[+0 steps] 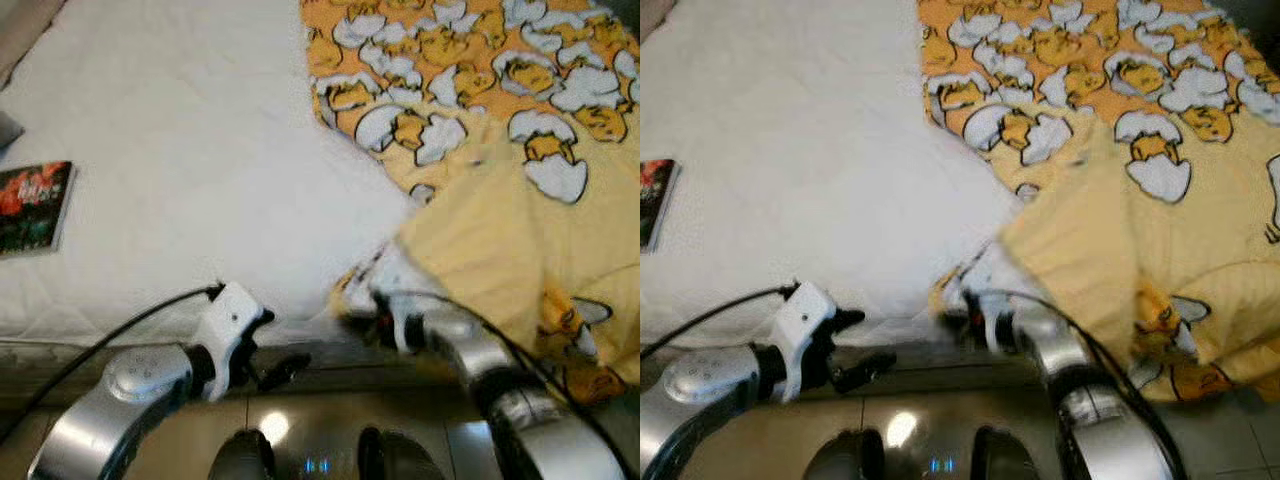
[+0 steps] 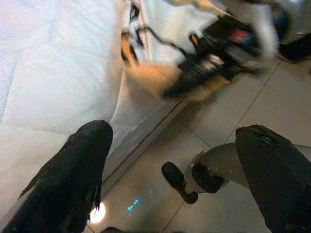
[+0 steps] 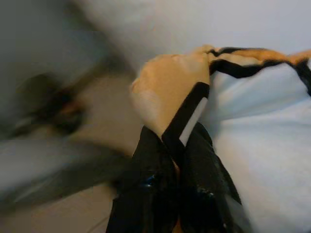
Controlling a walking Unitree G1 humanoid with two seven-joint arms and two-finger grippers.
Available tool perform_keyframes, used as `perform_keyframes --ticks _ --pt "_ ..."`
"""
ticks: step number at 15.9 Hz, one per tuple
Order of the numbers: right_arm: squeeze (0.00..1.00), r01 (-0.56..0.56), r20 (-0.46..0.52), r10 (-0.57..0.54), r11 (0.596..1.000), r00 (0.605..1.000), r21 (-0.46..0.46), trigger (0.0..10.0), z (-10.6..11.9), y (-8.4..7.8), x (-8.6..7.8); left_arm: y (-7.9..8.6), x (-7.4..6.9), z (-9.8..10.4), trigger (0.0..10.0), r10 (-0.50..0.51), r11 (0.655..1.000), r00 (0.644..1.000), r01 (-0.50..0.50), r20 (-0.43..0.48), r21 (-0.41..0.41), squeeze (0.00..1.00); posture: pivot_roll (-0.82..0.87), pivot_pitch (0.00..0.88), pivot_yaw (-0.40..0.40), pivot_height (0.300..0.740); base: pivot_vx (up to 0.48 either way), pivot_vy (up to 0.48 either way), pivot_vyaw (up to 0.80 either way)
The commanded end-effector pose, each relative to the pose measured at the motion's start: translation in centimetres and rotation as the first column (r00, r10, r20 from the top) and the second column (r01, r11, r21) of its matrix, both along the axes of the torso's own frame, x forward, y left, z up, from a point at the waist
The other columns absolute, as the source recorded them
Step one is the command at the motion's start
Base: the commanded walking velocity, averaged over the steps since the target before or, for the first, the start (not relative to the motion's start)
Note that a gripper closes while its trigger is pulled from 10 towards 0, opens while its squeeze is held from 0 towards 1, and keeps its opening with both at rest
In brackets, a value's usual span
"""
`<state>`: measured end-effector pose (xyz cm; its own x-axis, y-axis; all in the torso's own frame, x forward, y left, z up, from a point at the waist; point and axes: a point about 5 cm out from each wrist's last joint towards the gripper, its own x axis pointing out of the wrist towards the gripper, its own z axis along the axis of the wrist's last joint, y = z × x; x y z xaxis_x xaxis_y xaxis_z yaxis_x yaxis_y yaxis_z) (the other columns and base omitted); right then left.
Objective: Clean up the room
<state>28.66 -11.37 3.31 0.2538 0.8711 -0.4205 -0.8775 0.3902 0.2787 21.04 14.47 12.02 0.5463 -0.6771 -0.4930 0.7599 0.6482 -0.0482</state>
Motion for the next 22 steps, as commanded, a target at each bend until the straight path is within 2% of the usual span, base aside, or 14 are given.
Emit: perform_keyframes --ticks 1,3,4,5,6,7,8,10,11,13,16,18,22 --pt "0.0 -0.109 -0.022 0.111 0.992 0.994 0.058 0.0 0.8 0.5 -0.6 -0.2 -0.4 -0.2 10.0 -0.021 1.0 1.0 0.021 -0.022 -0.001 0.0 0.12 0.169 0.023 0.74 0.0 0.0 0.0" --pt "0.0 -0.255 -0.08 0.264 0.96 0.961 0.114 0.0 1.2 -0.1 -2.5 -0.8 -1.2 -0.3 10.0 -0.069 0.997 0.996 0.068 -0.062 -0.02 0.0 0.11 0.163 0.036 0.74 0.0 0.0 0.0" --pt "0.0 -0.285 -0.097 0.298 0.95 0.95 0.125 0.0 1.3 -0.2 -2.9 -0.8 -1.4 -0.4 10.0 -0.083 0.996 0.994 0.082 -0.071 -0.021 0.0 0.11 0.163 0.036 0.74 0.0 0.0 0.0" --pt "0.0 -0.351 -0.11 0.359 0.932 0.927 0.086 0.0 1.0 -0.5 -3.6 -0.9 -1.7 -0.5 10.0 -0.106 0.994 0.991 0.104 -0.087 -0.019 0.0 0.11 0.16 0.043 0.74 0.0 0.0 0.0" --pt "0.0 -0.358 -0.1 0.356 0.934 0.929 0.0 10.0 0.5 -0.6 -3.8 -0.9 -1.5 -0.5 10.0 -0.109 0.994 0.99 0.108 -0.088 -0.015 0.0 0.11 0.16 0.043 0.74 0.0 0.0 0.0" --pt "0.2 -0.342 -0.119 0.336 0.939 0.934 -0.031 10.0 0.2 -0.7 -3.8 -0.8 -1.4 -0.5 10.0 -0.107 0.994 0.991 0.106 -0.085 -0.013 0.0 0.11 0.154 0.041 0.74 0.0 0.0 0.0" --pt "0.97 -0.328 -0.12 0.32 0.943 0.94 -0.055 10.0 0.1 -0.7 -3.9 -0.8 -1.3 -0.5 10.0 -0.105 0.994 0.991 0.104 -0.083 -0.011 0.0 0.11 0.149 0.041 0.74 0.0 0.0 0.0" --pt "1.0 -0.301 -0.139 0.29 0.951 0.947 -0.066 10.0 0.0 -0.8 -4.0 -0.8 -1.2 -0.5 10.0 -0.102 0.995 0.992 0.101 -0.08 -0.009 0.0 0.11 0.148 0.041 0.74 0.0 0.0 0.0" --pt "1.0 -0.265 -0.129 0.25 0.957 0.96 -0.117 10.0 -0.5 -0.9 -4.4 -0.7 -1.0 -0.6 10.0 -0.095 0.995 0.992 0.095 -0.079 -0.005 0.0 0.1 0.13 0.044 0.74 0.0 0.0 0.0" --pt "1.0 -0.249 -0.119 0.235 0.96 0.965 -0.128 10.0 -0.7 -0.9 -4.4 -0.7 -1.0 -0.7 10.0 -0.093 0.996 0.992 0.093 -0.079 -0.003 0.0 0.1 0.13 0.044 0.74 0.0 0.0 0.0" --pt "1.0 -0.234 -0.087 0.227 0.97 0.97 -0.073 10.0 0.3 -0.8 -5.0 -1.0 -0.4 -0.8 10.0 -0.087 0.996 0.994 0.086 -0.072 -0.009 0.0 0.08 0.109 0.045 0.74 0.0 0.0 0.0" --pt "1.0 -0.233 -0.084 0.227 0.97 0.97 -0.074 10.0 0.4 -0.7 -5.2 -1.0 -0.4 -0.8 10.0 -0.086 0.996 0.994 0.086 -0.071 -0.009 0.0 0.08 0.108 0.045 0.74 0.0 0.0 0.0" --pt "1.0 -0.157 -0.066 0.15 0.978 0.987 -0.138 10.0 -0.3 -0.3 -5.4 -0.7 -0.3 -1.0 10.0 -0.079 0.997 0.994 0.08 -0.071 0.001 0.0 0.08 0.097 0.035 0.74 0.0 0.0 0.0"
